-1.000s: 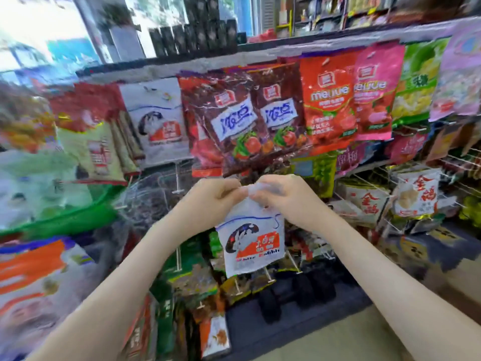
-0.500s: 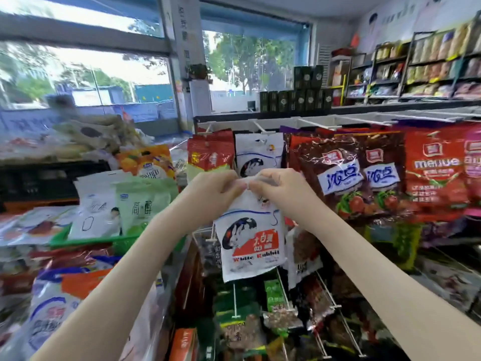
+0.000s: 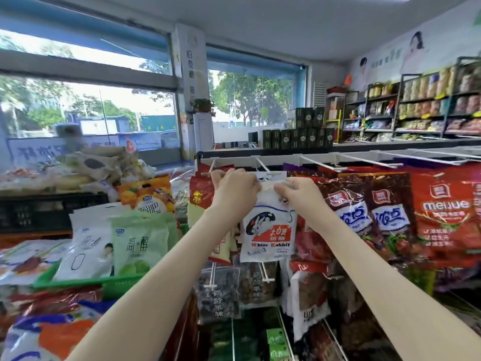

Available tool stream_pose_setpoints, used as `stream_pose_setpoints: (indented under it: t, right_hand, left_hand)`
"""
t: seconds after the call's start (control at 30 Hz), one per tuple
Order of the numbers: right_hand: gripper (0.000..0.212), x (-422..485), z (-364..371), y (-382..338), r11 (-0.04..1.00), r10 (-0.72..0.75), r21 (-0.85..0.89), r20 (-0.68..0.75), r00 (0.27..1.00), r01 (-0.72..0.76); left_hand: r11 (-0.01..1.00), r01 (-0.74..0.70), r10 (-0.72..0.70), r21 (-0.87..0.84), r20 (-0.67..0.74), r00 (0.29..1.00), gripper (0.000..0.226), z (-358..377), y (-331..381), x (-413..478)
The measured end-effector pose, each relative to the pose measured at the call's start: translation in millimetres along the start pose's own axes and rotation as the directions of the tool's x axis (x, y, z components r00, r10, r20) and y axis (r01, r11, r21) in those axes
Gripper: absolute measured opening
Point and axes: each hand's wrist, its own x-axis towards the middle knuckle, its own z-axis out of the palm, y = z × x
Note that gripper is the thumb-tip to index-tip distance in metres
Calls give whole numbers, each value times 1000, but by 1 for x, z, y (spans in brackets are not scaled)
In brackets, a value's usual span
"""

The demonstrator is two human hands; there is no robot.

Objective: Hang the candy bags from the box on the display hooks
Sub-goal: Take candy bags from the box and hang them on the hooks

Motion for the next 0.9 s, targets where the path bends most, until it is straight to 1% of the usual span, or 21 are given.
stream_pose_setpoints:
  t: [0.07,0.17,0.27,0.5,0.67,0.9]
  right_hand:
    - [23,8,-1,5,999,29,22,-15,999,-29]
    - [29,18,2,8,998,53,47,-56,997,-50]
    - [29,24,4,11,996,58,75,-73,996,-52]
    - [25,25,4,17,993,21,121,-64,998,-13]
    - [13,25,3,14,987,25,159,-38,999,-18]
    - [18,32,5,13,993,3,115,-62,998,4]
  left_hand:
    - [999,30,-29,20,-8,1000,25,5,4,10]
    - [996,55,-51,76,-53,997,24,7,9,18]
    - [993,74,-70,92,-52,996,26,7,11,22]
    - [996,84,-81,43,-61,995,27,6,6,22]
    - [994,110,-110,-6,-31,993,24,6,2,23]
    - [995,104,-104,-4,-65,993,26,11,3,26]
